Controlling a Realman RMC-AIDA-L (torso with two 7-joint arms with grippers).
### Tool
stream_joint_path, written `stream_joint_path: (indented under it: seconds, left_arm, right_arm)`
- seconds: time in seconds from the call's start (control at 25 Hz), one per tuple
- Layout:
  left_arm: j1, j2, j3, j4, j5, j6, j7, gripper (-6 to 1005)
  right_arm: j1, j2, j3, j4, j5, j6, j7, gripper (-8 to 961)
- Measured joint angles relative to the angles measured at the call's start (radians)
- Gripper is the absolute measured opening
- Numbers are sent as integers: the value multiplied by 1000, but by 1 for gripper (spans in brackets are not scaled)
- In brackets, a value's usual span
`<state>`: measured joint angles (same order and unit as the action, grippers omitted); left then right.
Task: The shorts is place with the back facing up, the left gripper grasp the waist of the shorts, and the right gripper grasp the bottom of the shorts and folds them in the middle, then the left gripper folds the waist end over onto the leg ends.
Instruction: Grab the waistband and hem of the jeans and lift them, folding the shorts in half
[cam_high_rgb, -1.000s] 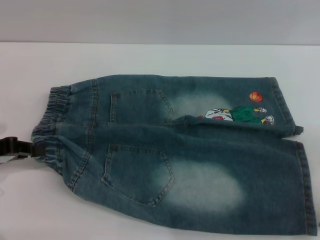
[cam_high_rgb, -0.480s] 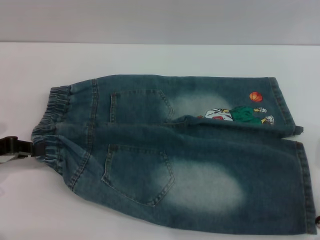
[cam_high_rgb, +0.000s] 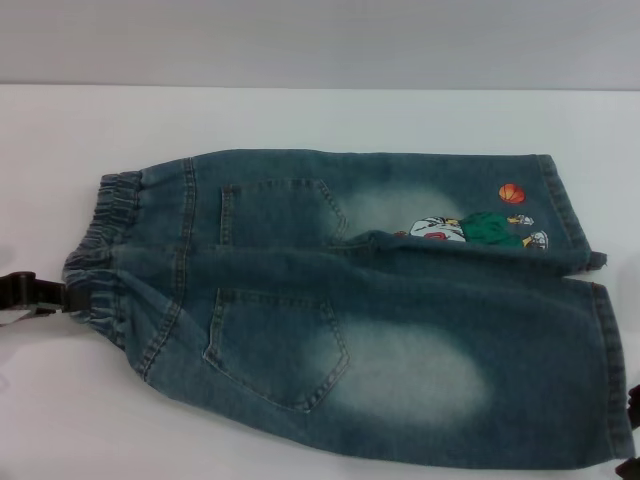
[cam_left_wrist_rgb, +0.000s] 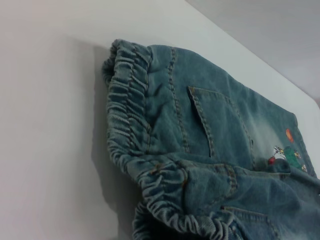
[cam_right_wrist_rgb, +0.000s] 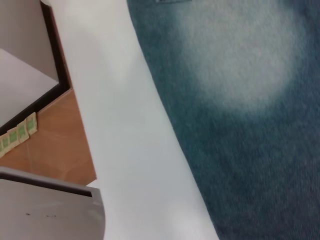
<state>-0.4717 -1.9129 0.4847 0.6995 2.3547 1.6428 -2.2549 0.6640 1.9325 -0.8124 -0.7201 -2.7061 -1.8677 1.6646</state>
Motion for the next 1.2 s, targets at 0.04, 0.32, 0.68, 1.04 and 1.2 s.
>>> stream_joint_path:
  seconds: [0.04, 0.32, 0.68, 1.04, 1.2]
  left_arm:
    - [0, 0, 0, 0, 0, 0, 0, 95]
    - [-1, 0, 0, 0, 0, 0, 4, 97]
    - [-1, -3, 0, 0, 0, -1, 3, 101]
    - [1, 0, 0, -11, 0, -3, 2, 104]
    - [1, 0, -1, -11, 0, -3, 2, 105]
  right_arm:
    - [1, 1, 0, -7, 0, -7, 0, 693]
    - [8, 8, -7, -8, 1, -17, -6, 694]
    - [1, 22, -8, -7, -4, -13, -24, 678]
    - [-3, 23, -8, -7, -5, 0, -27, 423]
    - [-5, 23, -8, -7, -9, 9, -28, 233]
